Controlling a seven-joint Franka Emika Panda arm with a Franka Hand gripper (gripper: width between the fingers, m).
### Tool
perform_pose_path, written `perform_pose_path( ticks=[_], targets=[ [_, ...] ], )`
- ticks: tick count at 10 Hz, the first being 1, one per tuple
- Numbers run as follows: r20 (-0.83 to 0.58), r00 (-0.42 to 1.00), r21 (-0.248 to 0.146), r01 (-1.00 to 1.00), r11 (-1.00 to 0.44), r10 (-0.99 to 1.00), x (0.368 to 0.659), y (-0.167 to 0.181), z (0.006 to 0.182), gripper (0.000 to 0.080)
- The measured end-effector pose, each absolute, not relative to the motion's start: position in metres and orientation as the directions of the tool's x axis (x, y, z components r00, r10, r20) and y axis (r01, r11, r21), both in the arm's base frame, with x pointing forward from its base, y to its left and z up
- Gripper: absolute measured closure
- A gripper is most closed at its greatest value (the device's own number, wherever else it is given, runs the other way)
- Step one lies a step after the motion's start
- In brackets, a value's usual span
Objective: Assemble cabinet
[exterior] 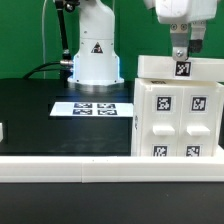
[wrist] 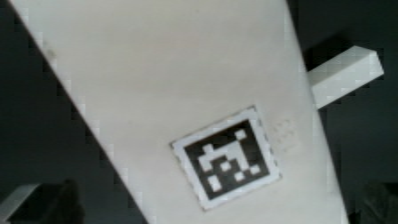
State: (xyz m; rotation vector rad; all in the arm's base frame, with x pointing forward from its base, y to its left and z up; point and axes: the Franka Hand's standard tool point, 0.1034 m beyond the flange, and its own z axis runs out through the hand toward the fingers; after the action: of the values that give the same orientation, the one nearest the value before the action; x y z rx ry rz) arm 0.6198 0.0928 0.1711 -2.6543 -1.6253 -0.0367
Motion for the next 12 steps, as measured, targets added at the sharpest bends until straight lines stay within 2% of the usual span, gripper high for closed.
perform_pose_path(
  ticks=[2, 7, 8, 9, 10, 12],
  targets=[
    [0.025, 0.335, -0.008, 0.942, -0.335, 0.942, 0.617, 0.088, 0.166, 0.0002],
    [0.02, 0.333, -0.012, 0.943, -0.333, 0.943, 0.614, 0.084, 0.158, 0.0002],
    [0.02, 0.334, -0.012, 0.943, -0.334, 0.942, 0.614, 0.084, 0.158, 0.0115],
    [0.02, 0.335, -0.012, 0.942, -0.335, 0.942, 0.614, 0.083, 0.158, 0.0115],
    [0.02, 0.338, -0.012, 0.941, -0.337, 0.941, 0.615, 0.083, 0.158, 0.0243],
    [0.019, 0.372, -0.013, 0.928, -0.372, 0.928, 0.615, 0.083, 0.158, 0.0243]
  ],
)
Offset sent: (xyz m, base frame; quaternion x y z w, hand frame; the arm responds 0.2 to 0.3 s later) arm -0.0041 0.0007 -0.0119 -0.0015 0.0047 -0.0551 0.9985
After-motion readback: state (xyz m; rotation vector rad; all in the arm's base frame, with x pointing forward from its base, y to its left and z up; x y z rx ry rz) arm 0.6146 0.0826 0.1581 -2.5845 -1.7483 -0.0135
